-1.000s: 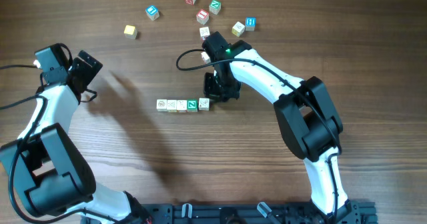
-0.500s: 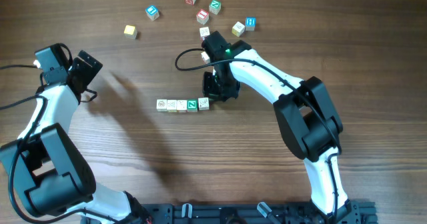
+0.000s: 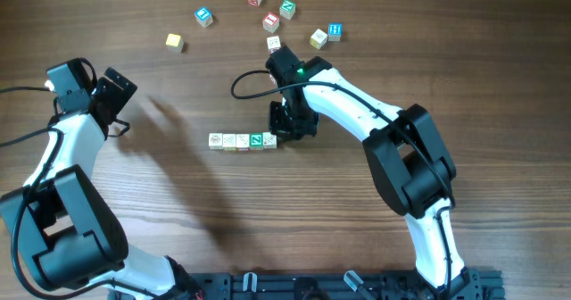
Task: Form a horizontal line
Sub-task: 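Open the right gripper and release the A block, then lift the right gripper and retract it toward the upper right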
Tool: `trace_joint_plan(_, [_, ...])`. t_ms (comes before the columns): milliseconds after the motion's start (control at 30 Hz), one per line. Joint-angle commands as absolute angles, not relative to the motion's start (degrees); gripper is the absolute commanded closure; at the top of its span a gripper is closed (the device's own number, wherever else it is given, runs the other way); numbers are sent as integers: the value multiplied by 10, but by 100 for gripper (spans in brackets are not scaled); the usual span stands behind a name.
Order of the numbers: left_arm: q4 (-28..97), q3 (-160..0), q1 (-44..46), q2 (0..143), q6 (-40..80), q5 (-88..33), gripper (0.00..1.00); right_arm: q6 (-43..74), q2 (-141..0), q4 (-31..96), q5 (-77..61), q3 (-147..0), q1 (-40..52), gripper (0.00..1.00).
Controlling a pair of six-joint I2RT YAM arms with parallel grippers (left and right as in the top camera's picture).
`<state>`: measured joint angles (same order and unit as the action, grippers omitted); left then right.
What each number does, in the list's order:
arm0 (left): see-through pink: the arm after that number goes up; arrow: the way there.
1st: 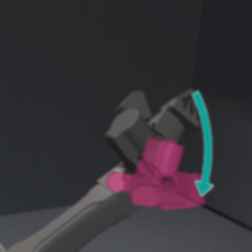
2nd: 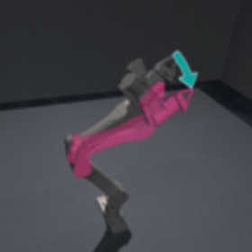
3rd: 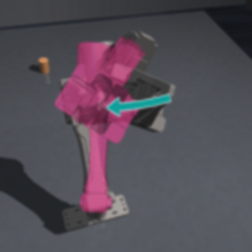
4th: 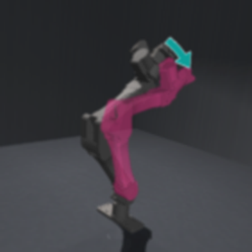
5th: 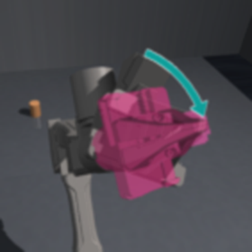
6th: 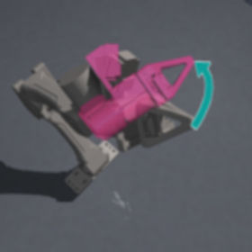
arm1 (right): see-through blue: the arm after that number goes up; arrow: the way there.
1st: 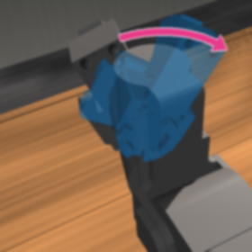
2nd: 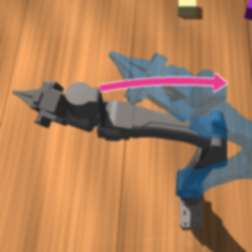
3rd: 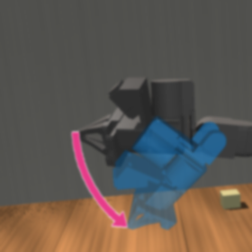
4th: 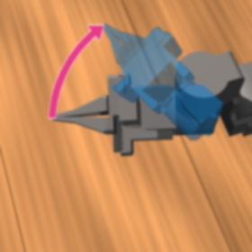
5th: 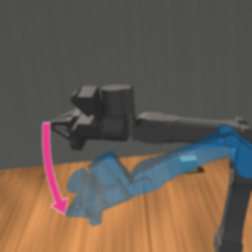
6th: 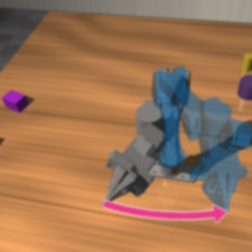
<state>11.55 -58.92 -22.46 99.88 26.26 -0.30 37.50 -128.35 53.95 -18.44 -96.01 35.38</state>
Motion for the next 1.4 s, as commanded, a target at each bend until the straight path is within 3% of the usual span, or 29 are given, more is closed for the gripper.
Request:
trace_joint_plan(0, [114, -594, -227, 1003, 262, 1, 0, 382, -1296, 540, -194, -959, 357, 87])
trace_joint_plan(600, [114, -594, -227, 1003, 262, 1, 0, 392, -1296, 534, -51, -959, 357, 85])
trace_joint_plan(667, [114, -594, -227, 1003, 262, 1, 0, 391, -1296, 535, -46, -959, 356, 96])
trace_joint_plan(733, [114, -594, -227, 1003, 262, 1, 0, 389, -1294, 537, -33, -959, 355, 96])
trace_joint_plan(933, [114, -594, -227, 1003, 262, 1, 0, 358, -1210, 556, -23, -961, 266, 94])
trace_joint_plan(967, [114, -594, -227, 1003, 262, 1, 0, 357, -1208, 556, -23, -961, 254, 83])
trace_joint_plan(1000, [114, -594, -227, 1003, 262, 1, 0, 349, -1208, 556, -23, -961, 239, 62])
trace_joint_plan(1067, [114, -594, -227, 1003, 262, 1, 0, 305, -1209, 555, -1, -961, 211, 0])
trace_joint_plan(1200, [114, -594, -227, 1003, 262, 1, 0, 223, -1209, 555, 51, -961, 180, 0])
trace_joint_plan(1367, [114, -594, -227, 1003, 262, 1, 0, 225, -1209, 477, 51, -961, 176, 0])
